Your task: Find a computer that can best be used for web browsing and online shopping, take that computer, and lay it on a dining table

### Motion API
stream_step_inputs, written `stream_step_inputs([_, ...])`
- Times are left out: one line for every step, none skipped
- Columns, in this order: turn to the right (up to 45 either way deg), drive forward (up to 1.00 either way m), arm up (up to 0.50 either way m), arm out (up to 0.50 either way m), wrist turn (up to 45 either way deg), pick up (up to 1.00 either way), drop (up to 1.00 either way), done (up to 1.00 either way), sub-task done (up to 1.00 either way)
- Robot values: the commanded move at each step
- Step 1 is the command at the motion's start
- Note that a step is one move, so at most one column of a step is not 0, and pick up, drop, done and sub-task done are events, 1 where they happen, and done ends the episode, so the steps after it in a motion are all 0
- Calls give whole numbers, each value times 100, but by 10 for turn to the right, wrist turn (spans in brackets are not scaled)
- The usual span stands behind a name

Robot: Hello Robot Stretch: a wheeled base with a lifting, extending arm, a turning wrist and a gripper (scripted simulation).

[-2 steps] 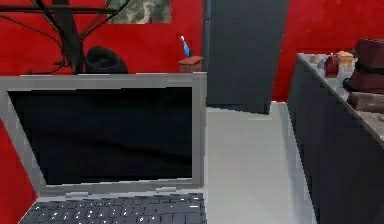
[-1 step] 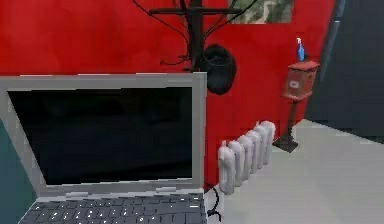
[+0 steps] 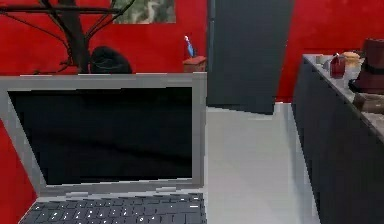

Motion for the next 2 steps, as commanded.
stream_step_inputs([-300,0,0,0,0,0,0,0,0])
stream_step_inputs([360,0,0,0,0,0,0,0,0])
